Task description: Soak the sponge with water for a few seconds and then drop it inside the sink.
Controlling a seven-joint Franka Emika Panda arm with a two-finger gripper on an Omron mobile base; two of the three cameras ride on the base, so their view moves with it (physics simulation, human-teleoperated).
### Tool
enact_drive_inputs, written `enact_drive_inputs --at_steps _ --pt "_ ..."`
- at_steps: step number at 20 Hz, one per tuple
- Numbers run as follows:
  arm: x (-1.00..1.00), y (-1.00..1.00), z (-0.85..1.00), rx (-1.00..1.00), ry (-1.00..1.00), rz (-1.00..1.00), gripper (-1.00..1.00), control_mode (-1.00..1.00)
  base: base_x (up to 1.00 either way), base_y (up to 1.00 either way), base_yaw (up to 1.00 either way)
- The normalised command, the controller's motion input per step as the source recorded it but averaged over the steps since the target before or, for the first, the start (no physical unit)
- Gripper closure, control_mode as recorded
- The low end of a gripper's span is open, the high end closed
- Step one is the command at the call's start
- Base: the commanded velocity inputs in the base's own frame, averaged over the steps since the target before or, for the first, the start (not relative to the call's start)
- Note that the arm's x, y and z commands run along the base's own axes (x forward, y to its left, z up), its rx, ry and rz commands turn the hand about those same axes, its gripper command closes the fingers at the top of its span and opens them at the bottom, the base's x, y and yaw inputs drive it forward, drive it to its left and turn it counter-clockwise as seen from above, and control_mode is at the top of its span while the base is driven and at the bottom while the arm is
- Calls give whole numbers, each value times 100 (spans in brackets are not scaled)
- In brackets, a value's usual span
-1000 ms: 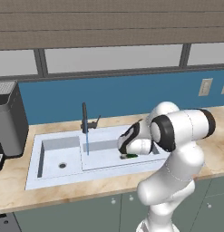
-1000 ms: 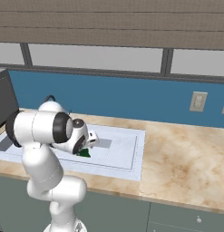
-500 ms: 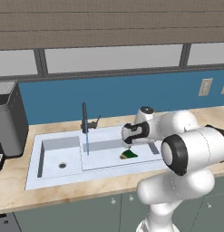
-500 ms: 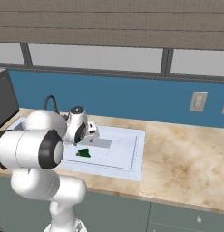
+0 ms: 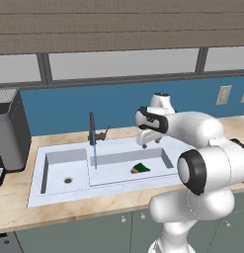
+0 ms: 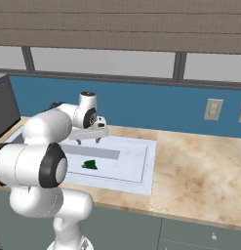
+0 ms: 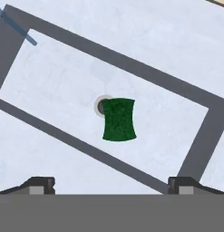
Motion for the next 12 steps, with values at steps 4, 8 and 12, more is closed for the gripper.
enact_drive_inputs --at_steps 4,8,12 --pt "-29 -14 58 6 20 0 -100 -100 0 0 0" --pt "-36 -16 41 4 13 0 -100 -100 0 0 0" --pt "-60 -4 1 0 1 0 -100 -100 0 0 0"
